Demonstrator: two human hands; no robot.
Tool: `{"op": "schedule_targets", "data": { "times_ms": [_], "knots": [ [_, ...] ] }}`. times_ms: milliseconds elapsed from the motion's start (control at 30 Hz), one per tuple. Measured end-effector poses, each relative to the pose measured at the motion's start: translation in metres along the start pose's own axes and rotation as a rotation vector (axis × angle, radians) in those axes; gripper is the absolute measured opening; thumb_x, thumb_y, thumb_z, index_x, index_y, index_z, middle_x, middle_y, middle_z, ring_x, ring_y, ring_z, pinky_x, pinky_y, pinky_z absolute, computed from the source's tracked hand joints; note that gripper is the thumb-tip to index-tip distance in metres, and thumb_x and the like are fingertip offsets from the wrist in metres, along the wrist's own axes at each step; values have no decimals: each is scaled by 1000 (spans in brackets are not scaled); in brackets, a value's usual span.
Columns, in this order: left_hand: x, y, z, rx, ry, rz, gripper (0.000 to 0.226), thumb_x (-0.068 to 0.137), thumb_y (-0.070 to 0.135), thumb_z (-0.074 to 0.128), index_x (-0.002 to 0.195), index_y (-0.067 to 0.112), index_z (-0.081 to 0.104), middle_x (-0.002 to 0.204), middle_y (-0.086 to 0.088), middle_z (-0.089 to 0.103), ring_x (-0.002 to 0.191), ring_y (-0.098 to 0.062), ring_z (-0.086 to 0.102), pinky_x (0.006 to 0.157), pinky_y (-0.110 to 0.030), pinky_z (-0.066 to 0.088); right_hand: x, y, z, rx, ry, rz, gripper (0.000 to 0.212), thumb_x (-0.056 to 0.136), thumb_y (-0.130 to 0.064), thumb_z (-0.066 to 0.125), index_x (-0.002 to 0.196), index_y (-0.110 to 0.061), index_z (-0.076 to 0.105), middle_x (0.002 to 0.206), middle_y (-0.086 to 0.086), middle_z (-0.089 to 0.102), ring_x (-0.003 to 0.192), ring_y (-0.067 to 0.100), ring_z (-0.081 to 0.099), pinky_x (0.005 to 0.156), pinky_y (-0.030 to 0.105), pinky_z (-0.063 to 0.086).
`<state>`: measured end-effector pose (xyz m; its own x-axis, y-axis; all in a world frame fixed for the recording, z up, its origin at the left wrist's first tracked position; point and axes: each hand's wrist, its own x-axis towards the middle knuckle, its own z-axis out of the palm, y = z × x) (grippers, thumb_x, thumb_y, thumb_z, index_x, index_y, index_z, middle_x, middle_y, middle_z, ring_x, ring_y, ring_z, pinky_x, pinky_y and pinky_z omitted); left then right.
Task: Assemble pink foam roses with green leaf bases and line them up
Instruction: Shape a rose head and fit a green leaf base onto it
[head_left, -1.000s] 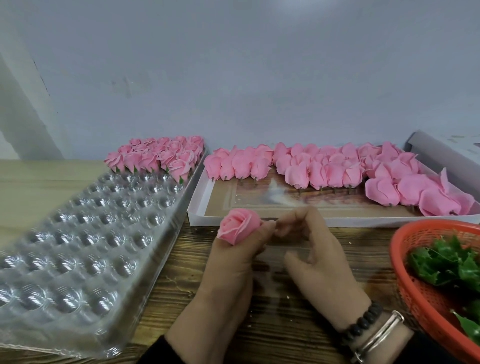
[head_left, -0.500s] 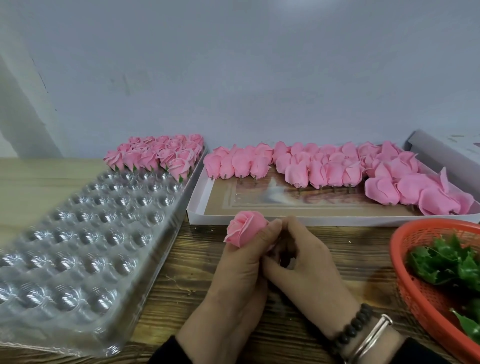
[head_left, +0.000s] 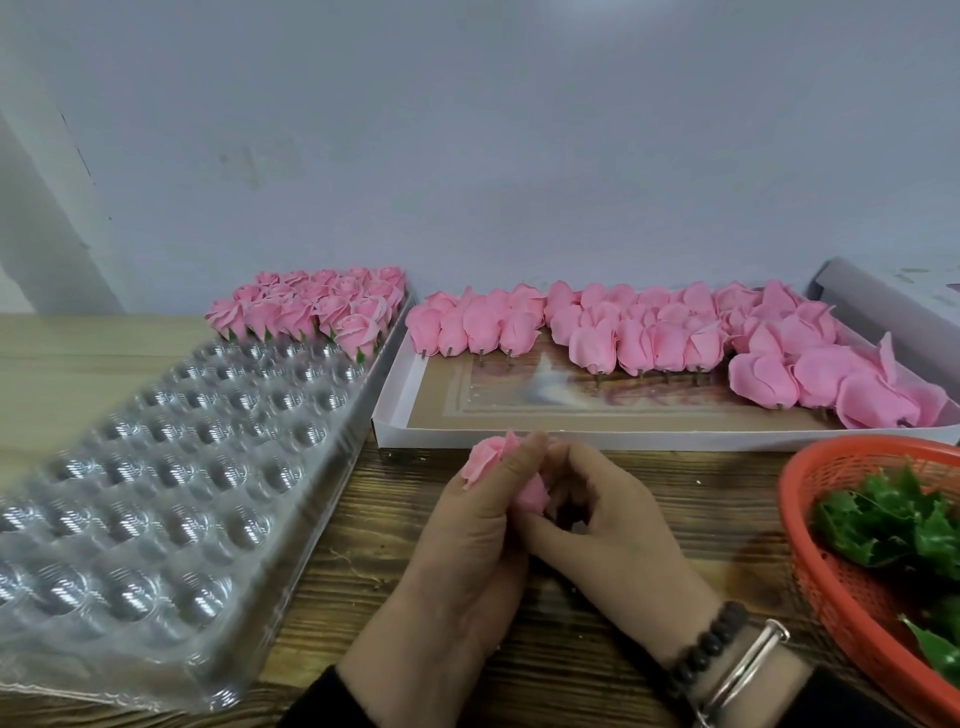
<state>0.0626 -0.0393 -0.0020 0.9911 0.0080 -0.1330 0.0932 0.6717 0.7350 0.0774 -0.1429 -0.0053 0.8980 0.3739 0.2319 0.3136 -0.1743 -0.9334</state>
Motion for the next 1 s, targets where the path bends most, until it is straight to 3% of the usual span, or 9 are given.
{"op": "schedule_targets", "data": {
  "times_ms": [133,267,367,433,567,667,733,867,1000],
  "knots": [
    [1,4,-3,98,40,10,30,49,24,86,72,9,74,81,-12,67,74,-24,62,68,-35,48,0,-2,-9,103,-166,104,8,79,-24,67,81,-17,70,68,6,66,63,8,57,65,22,47],
    [2,7,-8,178,59,158,41,58,27,74,83,-4,67,82,-18,67,74,-26,66,72,-37,56,1,-2,-7,104,-56,25,6,79,-19,67,86,-18,68,76,7,67,66,7,58,62,16,49],
    [2,11,-13,503,82,384,26,73,15,70,75,-7,57,69,-23,62,60,-18,60,56,-23,53,3,2,-9,129,103,-50,13,78,-10,68,86,-19,62,80,-1,65,72,4,57,68,13,46],
    [2,13,-17,796,86,511,32,67,16,80,70,4,50,58,-9,55,50,-8,50,47,-18,43,3,1,-12,88,109,-95,19,78,-8,69,89,-21,62,84,0,65,78,5,59,75,16,45],
    [1,11,-17,1055,35,492,51,68,16,80,104,35,49,76,4,69,68,-2,65,65,-18,51,1,-5,-13,25,-30,-115,31,77,-7,70,98,-29,64,94,-1,64,83,4,59,72,12,47],
    [1,8,-17,1167,-26,499,81,72,13,75,122,58,28,80,24,66,78,8,63,67,-3,43,1,-8,-14,-5,-122,-130,35,78,-3,69,103,-27,65,91,-2,61,78,-1,55,70,9,42],
    [1,7,-16,1218,-46,493,89,73,16,73,126,61,18,79,27,65,79,11,61,66,0,40,2,-8,-16,-3,-133,-124,27,78,-3,68,98,-22,67,89,4,62,75,5,56,70,15,44],
    [0,6,-14,1194,-103,439,102,68,9,77,131,58,15,77,8,66,72,0,63,67,-4,43,3,-6,-17,73,-86,-70,8,80,-6,66,84,-13,67,83,22,65,77,33,60,75,41,49],
    [0,9,-15,1022,-48,424,85,55,20,80,122,46,35,91,8,60,78,-2,62,70,-14,48,8,4,-20,263,92,21,11,81,0,63,78,-10,64,65,9,59,61,14,53,57,21,47]
  ]
}}
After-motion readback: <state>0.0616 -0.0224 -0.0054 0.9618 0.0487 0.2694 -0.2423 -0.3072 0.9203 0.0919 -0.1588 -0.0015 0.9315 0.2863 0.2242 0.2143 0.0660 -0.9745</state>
